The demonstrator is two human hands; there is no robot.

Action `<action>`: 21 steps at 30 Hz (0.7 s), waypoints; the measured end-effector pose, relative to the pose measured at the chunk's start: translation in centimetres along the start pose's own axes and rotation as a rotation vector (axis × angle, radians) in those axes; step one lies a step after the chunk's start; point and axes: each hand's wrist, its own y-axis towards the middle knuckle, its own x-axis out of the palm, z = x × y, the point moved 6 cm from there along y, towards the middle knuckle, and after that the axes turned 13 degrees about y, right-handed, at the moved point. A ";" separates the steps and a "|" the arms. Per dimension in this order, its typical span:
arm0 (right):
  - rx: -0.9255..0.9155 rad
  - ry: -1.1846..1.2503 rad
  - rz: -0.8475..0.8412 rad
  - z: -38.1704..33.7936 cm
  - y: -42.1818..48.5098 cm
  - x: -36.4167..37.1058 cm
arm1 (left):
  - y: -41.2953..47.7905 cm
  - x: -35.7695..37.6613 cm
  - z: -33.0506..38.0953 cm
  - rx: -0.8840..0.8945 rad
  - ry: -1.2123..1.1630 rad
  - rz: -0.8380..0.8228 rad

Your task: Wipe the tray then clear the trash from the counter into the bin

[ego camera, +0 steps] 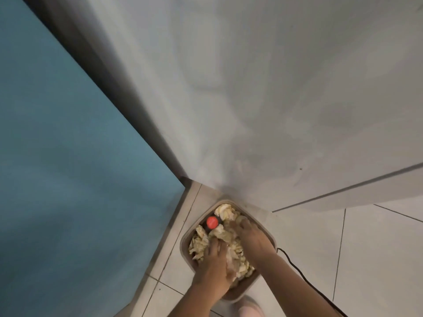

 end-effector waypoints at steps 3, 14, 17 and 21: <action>-0.029 -0.084 -0.030 -0.5 0.3 -0.3 | -0.1 -0.4 -0.1 -0.001 0.047 -0.005; -0.144 -0.255 -0.094 -1.2 4.2 -1.3 | 1.4 -1.6 1.2 -0.113 0.087 0.028; -0.106 -0.259 -0.077 -1.9 3.0 -1.7 | 0.8 -3.1 1.3 -0.083 0.142 0.024; -0.057 -0.343 -0.038 -3.5 1.2 -4.5 | -0.2 -7.2 0.6 -0.019 0.167 0.064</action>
